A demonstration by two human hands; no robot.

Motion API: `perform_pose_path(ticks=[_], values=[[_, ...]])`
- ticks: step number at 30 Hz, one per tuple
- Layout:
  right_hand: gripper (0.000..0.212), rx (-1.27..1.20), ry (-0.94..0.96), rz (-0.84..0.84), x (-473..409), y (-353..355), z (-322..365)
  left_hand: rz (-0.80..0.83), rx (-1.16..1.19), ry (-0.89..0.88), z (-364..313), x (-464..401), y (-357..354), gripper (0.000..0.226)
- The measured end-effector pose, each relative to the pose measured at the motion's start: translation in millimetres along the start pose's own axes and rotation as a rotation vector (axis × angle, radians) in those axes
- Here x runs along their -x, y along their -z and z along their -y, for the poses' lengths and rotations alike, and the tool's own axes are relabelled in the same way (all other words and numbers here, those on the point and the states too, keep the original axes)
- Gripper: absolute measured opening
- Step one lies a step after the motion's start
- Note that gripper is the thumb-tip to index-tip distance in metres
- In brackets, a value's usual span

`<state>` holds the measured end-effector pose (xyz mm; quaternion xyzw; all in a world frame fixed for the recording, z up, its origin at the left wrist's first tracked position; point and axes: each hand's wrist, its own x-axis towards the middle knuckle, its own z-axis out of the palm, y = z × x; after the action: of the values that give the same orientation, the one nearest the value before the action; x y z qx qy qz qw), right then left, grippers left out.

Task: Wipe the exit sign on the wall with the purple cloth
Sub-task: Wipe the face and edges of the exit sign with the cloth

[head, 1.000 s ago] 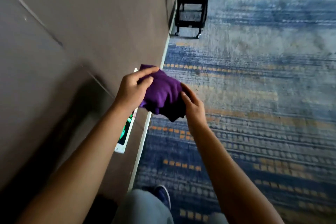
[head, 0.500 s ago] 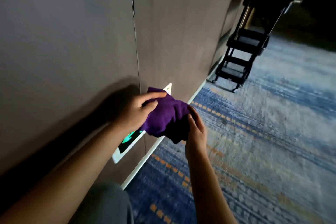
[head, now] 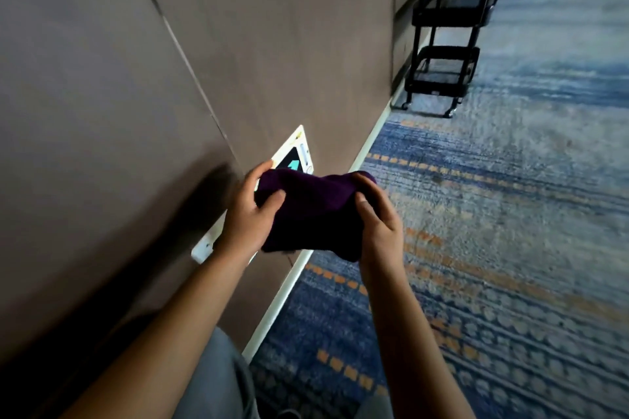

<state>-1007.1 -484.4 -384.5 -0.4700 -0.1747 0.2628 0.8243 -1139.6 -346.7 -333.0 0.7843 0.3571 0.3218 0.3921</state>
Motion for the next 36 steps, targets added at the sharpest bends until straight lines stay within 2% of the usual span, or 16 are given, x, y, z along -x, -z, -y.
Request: perform_pose_path(ticks=[2,5,7,10,14,17,20,22,25,30,33,36], values=[[0.030,0.037,0.045,0.058,0.1,1.6,9.6,0.066,-0.061,-0.071,-5.9,-0.4,-0.8,0.044],[0.030,0.037,0.095,0.167,-3.1,5.1,21.0,0.317,-0.042,-0.106,-20.1,-2.4,-7.5,0.039],[0.030,-0.011,0.116,0.201,-5.1,9.9,27.2,0.452,-0.097,-0.111,-29.3,-7.6,-14.4,0.044],[0.029,-0.071,0.057,0.199,-0.7,17.8,28.9,0.530,-0.032,-0.020,-27.5,-12.9,-23.5,0.049],[0.031,-0.096,-0.044,0.159,0.2,33.3,34.8,0.665,-0.002,0.005,-39.5,-16.2,-29.2,0.047],[0.034,-0.189,-0.050,0.152,-11.2,34.5,41.8,0.669,-0.047,-0.004,-49.4,-18.8,-23.9,0.049],[0.033,-0.196,-0.010,0.048,-28.1,30.2,44.2,0.670,0.030,0.003,-58.3,-20.4,-20.0,0.041],[0.035,-0.152,-0.002,-0.009,-30.1,22.3,33.2,0.597,0.048,-0.006,-54.5,-22.7,-16.8,0.045],[0.045,-0.100,0.059,-0.102,-18.5,17.1,13.6,0.489,0.078,-0.022,-40.1,-21.2,-14.1,0.056],[0.064,0.018,0.039,-0.108,-11.8,23.3,-5.2,0.446,0.066,-0.053,-15.9,-12.6,-13.2,0.054],[0.075,0.117,0.012,-0.210,-9.4,25.8,-4.8,0.335,-0.031,-0.126,-17.0,-16.2,-14.8,0.053],[0.069,0.107,0.042,-0.289,-7.3,31.0,5.3,0.296,-0.236,-0.180,-19.2,-18.3,-23.9,0.057]])
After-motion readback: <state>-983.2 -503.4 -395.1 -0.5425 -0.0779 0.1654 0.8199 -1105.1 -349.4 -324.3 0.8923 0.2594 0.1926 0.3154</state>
